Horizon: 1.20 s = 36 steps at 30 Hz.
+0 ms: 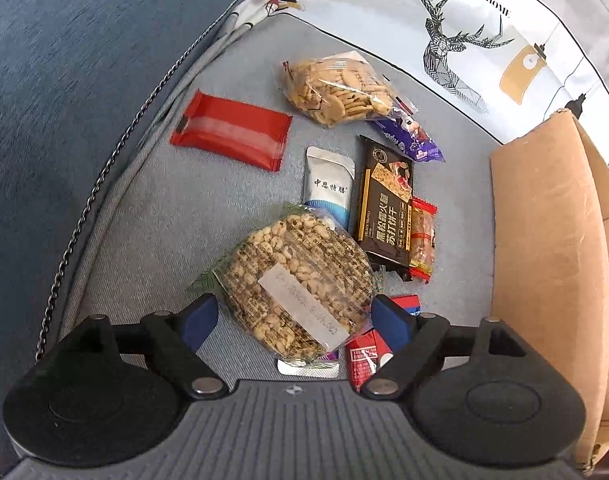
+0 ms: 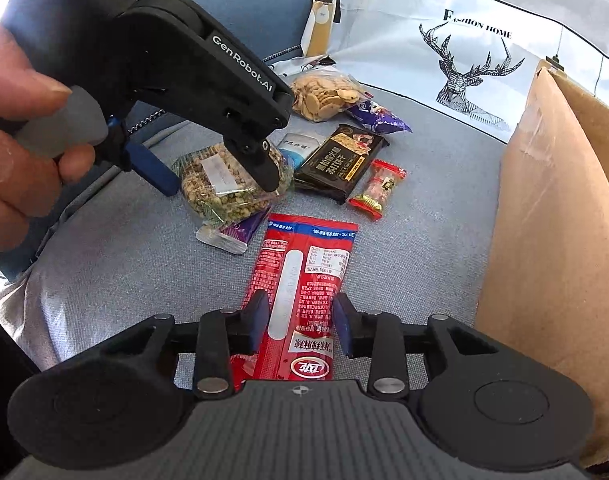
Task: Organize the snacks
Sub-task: 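Grasp the red-white bar with the right tool while the left tool grasps the clear nut bag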
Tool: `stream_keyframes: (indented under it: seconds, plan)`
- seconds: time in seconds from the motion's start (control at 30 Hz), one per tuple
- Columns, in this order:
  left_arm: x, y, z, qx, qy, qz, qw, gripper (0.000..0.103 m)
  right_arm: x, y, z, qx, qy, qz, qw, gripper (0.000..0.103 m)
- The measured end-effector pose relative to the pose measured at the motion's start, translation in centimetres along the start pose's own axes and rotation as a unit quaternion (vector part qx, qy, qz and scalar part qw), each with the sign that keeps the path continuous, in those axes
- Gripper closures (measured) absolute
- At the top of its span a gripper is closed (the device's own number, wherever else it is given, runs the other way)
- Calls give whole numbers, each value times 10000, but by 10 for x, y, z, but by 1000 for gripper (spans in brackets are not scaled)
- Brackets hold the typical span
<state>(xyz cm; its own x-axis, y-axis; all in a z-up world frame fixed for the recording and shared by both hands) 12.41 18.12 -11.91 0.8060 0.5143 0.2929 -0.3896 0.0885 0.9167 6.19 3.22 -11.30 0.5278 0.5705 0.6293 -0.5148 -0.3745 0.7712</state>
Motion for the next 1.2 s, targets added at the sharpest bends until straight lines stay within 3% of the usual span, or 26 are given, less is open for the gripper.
stream_keyframes:
  seconds: [0.3,0.67,0.8,0.87,0.97,1.07,1.13,1.2]
  plan:
    - [4,-6,7,247,-251,147,9993,1,0,0,1,6,-29,-7,10000,64]
    - [3,-14,19,418,-558,198,9974,1,0,-1,1,-5,-26,3,10000,63]
    - [2,-14,21,425,-626,240,9968,1,1,-1,-1,9,3,26,10000,67]
    - [2,-14,22,405,-674,270,9965,4,1,-1,-2,-12,57,47,10000,69]
    - [3,-12,24,291,-675,285,9969,19,2,1,-3,-56,102,100,9999,71]
    - [3,-7,25,284,-659,387,9967,23,4,7,-2,-91,103,246,9996,78]
    - [1,-1,25,274,-638,480,9964,24,5,14,0,-152,102,367,9992,103]
    - [-1,6,24,211,-583,553,9965,34,6,21,2,-146,44,478,9987,103]
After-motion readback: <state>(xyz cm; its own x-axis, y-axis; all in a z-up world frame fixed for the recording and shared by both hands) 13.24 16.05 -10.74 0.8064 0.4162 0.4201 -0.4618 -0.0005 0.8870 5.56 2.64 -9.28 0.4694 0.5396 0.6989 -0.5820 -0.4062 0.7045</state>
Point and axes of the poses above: each gripper's, at about its wrist camera, not at the fingertips, and y roughly against the way its jaws point, z to its right, x to its top, the point moved 9 cm from there along -y, roughly the way its jaws point, and after that the axes turned 7 degrees about y, right-handed, at the moved point
